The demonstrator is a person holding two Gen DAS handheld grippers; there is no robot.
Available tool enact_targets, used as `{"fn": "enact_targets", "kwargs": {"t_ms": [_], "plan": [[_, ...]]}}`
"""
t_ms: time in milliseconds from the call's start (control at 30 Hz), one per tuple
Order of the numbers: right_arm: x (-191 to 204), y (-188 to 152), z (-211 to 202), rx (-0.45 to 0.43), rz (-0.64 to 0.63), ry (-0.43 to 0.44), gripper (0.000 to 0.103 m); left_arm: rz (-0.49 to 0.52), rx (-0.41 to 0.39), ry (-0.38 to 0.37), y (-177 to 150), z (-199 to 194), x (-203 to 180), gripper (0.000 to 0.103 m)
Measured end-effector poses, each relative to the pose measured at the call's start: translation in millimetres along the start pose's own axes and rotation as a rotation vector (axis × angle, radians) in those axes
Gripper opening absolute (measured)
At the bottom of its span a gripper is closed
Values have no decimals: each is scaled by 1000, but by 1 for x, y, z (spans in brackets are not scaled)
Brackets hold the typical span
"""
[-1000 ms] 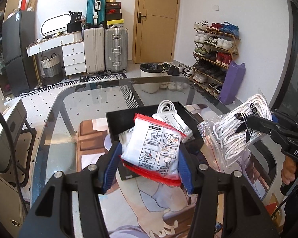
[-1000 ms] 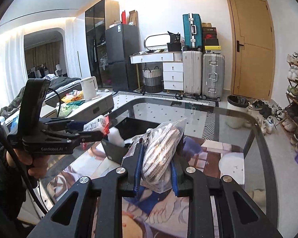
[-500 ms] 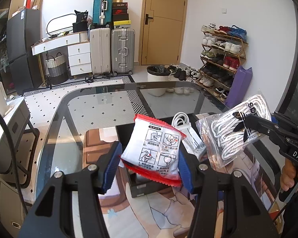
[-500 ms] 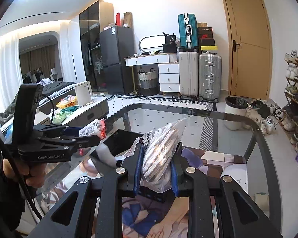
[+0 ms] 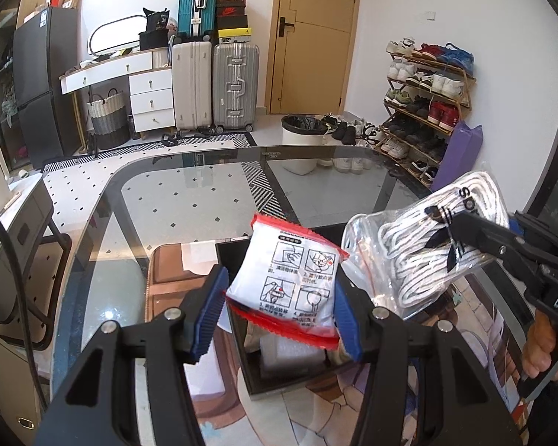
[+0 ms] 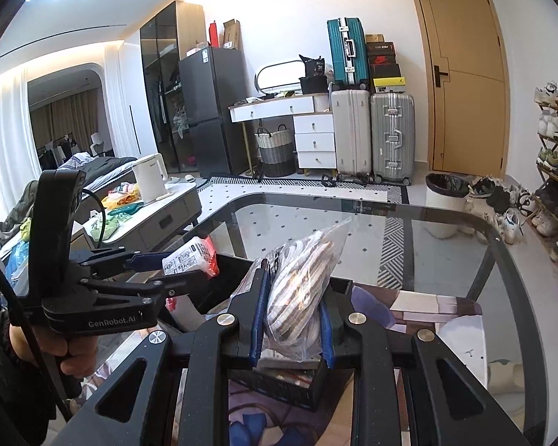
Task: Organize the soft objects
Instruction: 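Lift both held items and carry them over the black box, then lower both items into the box and open both tools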
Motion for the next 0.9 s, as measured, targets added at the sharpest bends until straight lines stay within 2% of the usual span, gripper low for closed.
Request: {"fn": "enact_targets", "kwargs": {"t_ms": [333,700,900], "plan": [[-1,-8,32,41,17,7,23,3,5,0,5,17,3,54],[0,-9,45,57,23,21,23,0,-2,-10,10,15,4,54],[3,-18,56,81,28,29,23,-1,24,-5,6,27,5,54]]}}
Point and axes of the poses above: each gripper's, at about its wrist camera, not at the fingertips, and z roughly the way its jaws point, x to its left, y to its top, the point moved 8 cm from there along z, roughly the way its jaws point, and after that the axes turned 3 degrees about z, right-handed, at the moved point
